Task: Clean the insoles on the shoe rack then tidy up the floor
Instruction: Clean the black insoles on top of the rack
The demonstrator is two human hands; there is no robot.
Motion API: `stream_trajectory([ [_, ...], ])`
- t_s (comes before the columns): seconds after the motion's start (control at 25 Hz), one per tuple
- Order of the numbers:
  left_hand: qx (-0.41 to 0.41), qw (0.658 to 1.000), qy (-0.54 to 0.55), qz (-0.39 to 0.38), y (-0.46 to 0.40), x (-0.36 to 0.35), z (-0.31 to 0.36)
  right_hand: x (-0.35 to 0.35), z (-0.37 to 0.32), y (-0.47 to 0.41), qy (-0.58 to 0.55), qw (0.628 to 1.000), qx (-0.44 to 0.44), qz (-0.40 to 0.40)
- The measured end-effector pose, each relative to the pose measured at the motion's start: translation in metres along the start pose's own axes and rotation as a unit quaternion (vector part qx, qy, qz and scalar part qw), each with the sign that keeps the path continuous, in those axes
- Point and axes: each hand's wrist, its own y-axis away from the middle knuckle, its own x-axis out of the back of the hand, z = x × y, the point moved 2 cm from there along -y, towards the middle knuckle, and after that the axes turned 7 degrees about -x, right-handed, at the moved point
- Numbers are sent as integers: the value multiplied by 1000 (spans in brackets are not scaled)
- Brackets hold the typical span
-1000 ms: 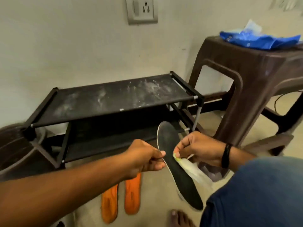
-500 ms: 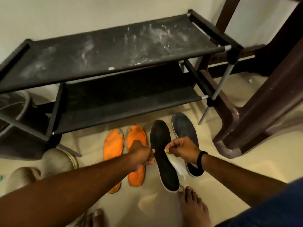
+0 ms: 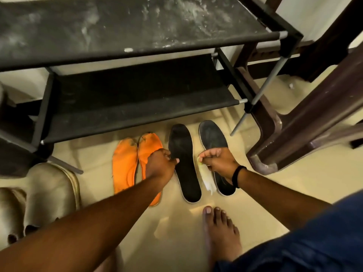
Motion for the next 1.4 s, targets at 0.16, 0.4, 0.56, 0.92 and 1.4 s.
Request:
stream_trajectory([
  [0.16,0,996,82,-38,32,-44,15,36,0,7,-147,986,-16,82],
  [0.4,46,992,65,-93,66,-110,15,64,46,13,-21,979,-54,198],
  [0.56,68,990,50,-117,66,-121,17,59,68,3,60,974,-73,204],
  [0.92,131,973,133,-135,53,-84,32,48,41,-2,113,982,-74,133],
  [1.4,-27,952,-16,-304,94,164,197,31,-197,160,46,993,15,-106],
])
